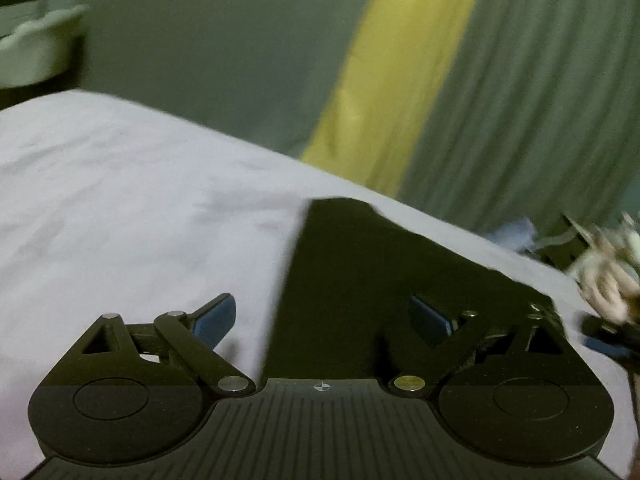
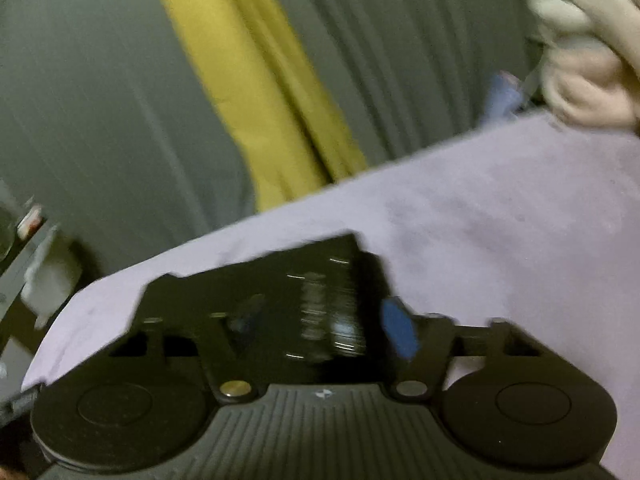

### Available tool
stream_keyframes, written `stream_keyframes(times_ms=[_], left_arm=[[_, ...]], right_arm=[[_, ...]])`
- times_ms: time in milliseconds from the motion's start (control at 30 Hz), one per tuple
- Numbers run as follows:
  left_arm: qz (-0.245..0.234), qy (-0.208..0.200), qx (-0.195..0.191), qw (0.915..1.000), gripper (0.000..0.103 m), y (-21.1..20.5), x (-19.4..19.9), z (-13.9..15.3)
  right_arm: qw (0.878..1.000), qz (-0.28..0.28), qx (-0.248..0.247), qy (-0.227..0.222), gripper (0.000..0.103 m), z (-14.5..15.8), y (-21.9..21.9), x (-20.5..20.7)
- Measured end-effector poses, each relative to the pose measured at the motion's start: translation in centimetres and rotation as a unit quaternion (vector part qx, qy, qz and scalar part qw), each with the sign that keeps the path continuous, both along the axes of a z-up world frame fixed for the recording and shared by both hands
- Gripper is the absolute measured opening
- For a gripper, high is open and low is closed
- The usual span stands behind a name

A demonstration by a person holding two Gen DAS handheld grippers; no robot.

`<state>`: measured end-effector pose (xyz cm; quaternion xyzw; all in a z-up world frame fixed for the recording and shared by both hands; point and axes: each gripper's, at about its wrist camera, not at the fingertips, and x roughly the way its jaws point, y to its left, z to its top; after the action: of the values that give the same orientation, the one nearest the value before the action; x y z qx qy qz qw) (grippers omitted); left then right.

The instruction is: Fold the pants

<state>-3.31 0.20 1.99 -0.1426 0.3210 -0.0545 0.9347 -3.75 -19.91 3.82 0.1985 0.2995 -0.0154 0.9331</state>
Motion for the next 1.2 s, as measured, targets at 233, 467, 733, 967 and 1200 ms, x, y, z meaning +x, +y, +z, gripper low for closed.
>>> stream_keyframes(times_ms=[233, 467, 733, 967, 1200], left_arm=[[-0.041, 0.068, 0.082, 0.9935, 0.098, -2.4, 3.3, -3.3], [-0.031, 0.106, 0.022, 0.9936, 0.103, -0.5, 4.2, -6.5], [-0.034, 0.092, 0.03, 0.9947, 0.103, -0.3, 3.2, -6.3], [-0.032, 0.094, 0.036, 0.9944, 0.103, -0.4, 2.5, -6.1], [-0.013, 0.097, 0.026, 0.9948, 0.103, 0.4, 1.3, -5.5]], right_arm=[[0.995, 0.059, -0.043, 0.067, 0.04, -4.4, 5.7, 5.0], [0.991, 0.087, -0.083, 0.052, 0.036, -8.1, 5.4, 4.9], [0.995, 0.066, -0.052, 0.06, 0.045, -6.8, 5.3, 3.0], [0.999, 0.033, 0.008, 0.032, 0.047, -5.3, 2.9, -2.0], [0.999, 0.003, -0.001, 0.053, 0.048, -5.7, 2.1, -3.3]])
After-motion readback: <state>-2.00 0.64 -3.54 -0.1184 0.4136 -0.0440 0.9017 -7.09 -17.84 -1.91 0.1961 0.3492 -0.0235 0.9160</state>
